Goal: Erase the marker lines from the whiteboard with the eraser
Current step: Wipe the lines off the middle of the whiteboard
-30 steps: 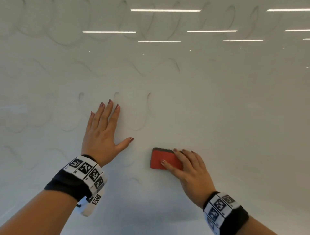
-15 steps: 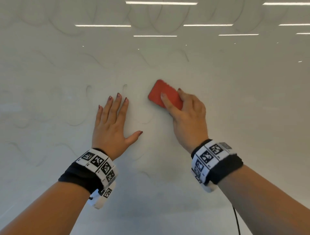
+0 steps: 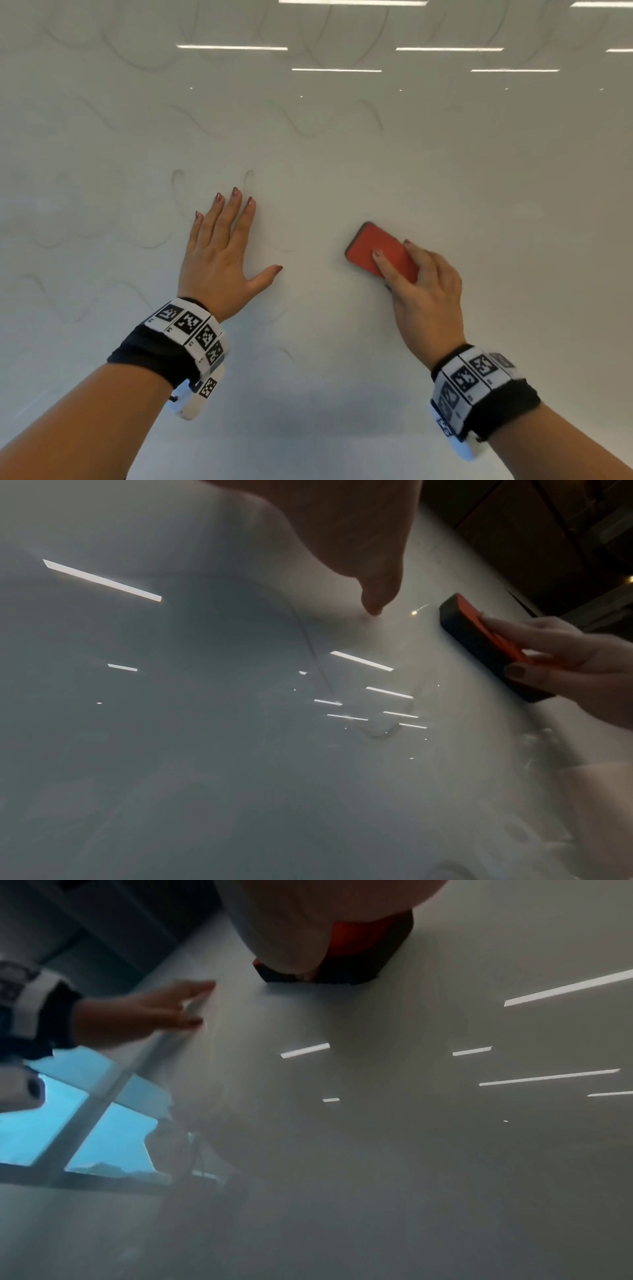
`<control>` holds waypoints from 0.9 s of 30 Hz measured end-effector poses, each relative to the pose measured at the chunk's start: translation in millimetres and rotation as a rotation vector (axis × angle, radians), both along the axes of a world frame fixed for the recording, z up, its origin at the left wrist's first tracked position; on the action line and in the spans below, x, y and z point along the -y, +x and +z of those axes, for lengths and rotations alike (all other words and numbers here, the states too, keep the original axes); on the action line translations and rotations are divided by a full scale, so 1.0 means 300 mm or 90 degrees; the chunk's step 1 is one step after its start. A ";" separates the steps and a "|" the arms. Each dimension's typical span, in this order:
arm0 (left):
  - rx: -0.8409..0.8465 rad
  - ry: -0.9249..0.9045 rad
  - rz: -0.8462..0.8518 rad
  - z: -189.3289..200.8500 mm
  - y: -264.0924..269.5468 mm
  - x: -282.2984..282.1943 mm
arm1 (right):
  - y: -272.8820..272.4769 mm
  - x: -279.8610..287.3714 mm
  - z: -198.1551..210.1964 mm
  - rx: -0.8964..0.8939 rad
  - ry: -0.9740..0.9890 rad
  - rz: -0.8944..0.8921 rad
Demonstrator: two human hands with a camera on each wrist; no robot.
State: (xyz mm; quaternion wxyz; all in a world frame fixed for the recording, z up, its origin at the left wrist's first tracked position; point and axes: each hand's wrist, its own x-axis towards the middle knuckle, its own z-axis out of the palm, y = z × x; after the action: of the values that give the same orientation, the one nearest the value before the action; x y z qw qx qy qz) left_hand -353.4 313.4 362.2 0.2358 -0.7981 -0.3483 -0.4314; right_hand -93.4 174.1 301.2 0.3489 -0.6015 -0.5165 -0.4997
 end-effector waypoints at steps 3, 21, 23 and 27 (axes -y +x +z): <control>0.002 -0.003 0.004 0.000 -0.001 0.004 | -0.048 -0.028 0.038 0.024 -0.017 0.018; 0.004 -0.019 0.020 -0.001 -0.002 0.008 | 0.004 -0.017 -0.102 0.138 -0.097 0.100; 0.003 -0.020 0.018 -0.003 0.000 0.010 | -0.030 -0.039 -0.066 0.102 -0.061 0.086; 0.006 -0.021 0.018 -0.004 -0.002 0.004 | -0.117 -0.064 -0.167 0.216 -0.181 0.119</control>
State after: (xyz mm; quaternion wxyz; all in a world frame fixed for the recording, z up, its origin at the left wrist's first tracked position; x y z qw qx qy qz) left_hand -354.1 312.3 360.9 0.2275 -0.7947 -0.3677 -0.4259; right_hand -128.6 193.3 251.2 0.2140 -0.5016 -0.6862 -0.4814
